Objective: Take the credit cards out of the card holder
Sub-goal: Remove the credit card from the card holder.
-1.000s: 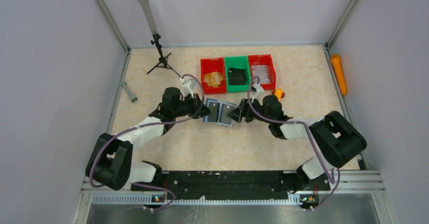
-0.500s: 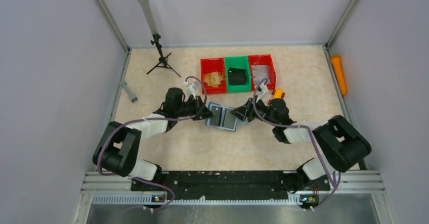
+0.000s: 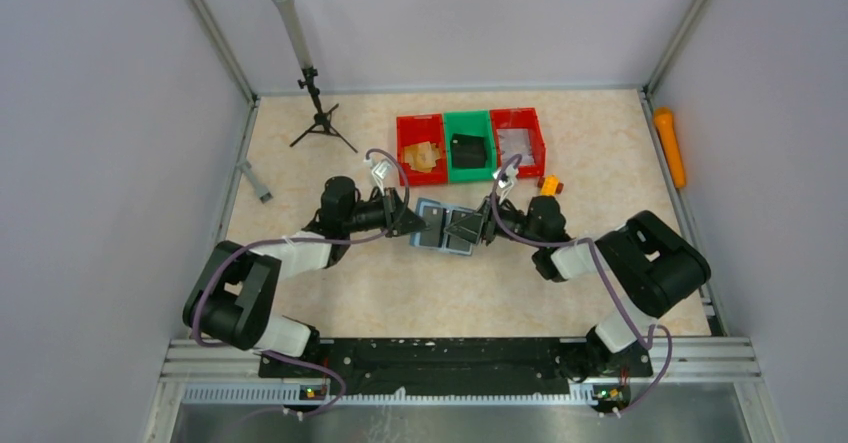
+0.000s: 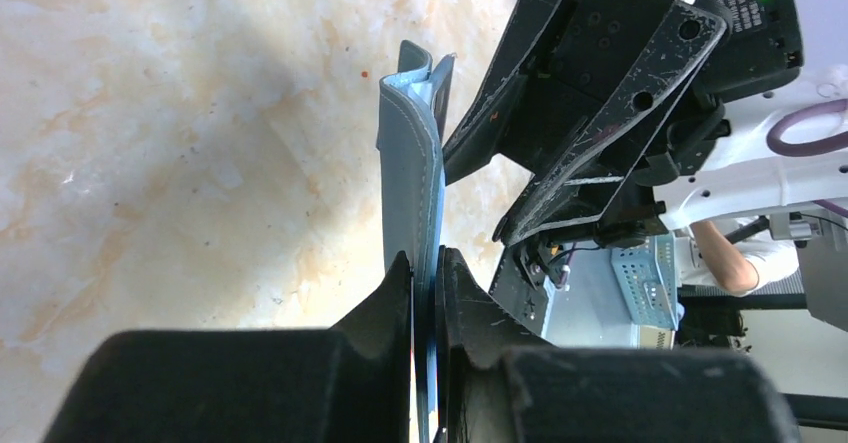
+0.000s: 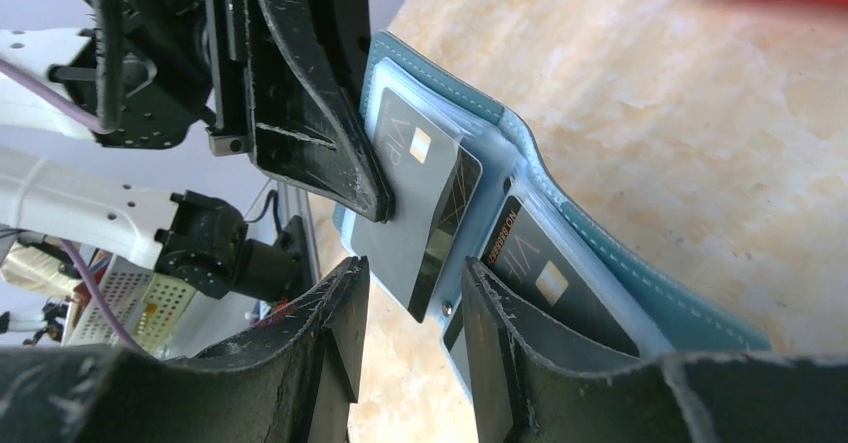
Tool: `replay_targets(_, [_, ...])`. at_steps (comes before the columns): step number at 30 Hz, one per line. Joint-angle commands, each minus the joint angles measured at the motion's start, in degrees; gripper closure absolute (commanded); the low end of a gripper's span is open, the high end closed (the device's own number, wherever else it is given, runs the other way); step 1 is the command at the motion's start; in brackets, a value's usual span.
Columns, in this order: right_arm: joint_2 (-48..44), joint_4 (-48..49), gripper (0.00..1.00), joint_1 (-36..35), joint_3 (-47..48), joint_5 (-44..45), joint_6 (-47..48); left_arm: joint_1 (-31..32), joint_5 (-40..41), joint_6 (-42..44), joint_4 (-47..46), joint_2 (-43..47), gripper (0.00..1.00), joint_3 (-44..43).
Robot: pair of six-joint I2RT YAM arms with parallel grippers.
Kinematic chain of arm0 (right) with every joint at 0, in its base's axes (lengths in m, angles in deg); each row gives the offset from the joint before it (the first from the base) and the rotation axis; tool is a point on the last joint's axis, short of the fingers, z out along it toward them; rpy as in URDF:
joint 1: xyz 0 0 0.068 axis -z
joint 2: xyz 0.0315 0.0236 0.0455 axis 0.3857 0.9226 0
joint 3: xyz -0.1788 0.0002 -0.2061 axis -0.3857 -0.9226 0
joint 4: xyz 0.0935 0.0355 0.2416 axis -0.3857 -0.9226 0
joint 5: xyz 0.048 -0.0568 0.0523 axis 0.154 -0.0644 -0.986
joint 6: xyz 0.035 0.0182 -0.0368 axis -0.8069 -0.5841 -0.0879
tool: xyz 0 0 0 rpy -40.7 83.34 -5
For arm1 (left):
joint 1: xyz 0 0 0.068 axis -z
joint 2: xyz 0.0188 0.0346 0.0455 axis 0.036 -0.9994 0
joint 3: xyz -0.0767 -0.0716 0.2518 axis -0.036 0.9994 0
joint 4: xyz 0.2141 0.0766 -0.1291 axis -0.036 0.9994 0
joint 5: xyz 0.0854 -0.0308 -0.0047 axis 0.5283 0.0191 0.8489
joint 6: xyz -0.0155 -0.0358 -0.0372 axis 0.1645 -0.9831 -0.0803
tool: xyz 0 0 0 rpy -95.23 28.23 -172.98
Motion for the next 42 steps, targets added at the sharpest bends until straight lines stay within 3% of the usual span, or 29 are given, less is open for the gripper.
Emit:
replay_targets(1, [0.19,7.2,0.6,-0.51,0.77,-2.31,-1.79,0.36,-4.87,-2.53,-9.7,2.94,0.96,0.79])
replay_targets(14, [0.74,15.69,0.62,-0.43,-0.61,-4.61,-5.61,1.25,-9.7,-10.36,-25.32,1.94,0.96,3.22])
replay_targets(18, [0.78,18.19,0.72,-0.3,-1.29,-4.89,-6.51,1.28,-9.27,-9.94,-24.67,2.05,0.95,3.17])
replay_targets(24, [1.45,23.51,0.76,0.74,-2.6,-5.37,-8.87,1.26,-7.8,-7.41,-20.22,3.0,0.92,2.8])
replay_targets(27, [2.18,25.15,0.84,0.98,-2.52,-5.83,-9.88,1.22,-7.78,-7.14,-19.91,3.26,0.91,2.88])
replay_targets(30, [2.56,25.59,0.91,1.05,-2.45,-6.04,-10.21,1.19,-7.69,-7.08,-19.91,3.24,0.86,2.88])
replay_targets(37, [2.19,23.96,0.93,1.33,-2.48,-5.6,-9.57,1.1,-7.59,-6.79,-19.86,4.32,0.68,3.35])
replay_targets(42, [2.19,23.77,0.97,1.51,-2.55,-5.52,-9.54,0.88,-7.53,-6.35,-19.12,4.97,0.66,3.49])
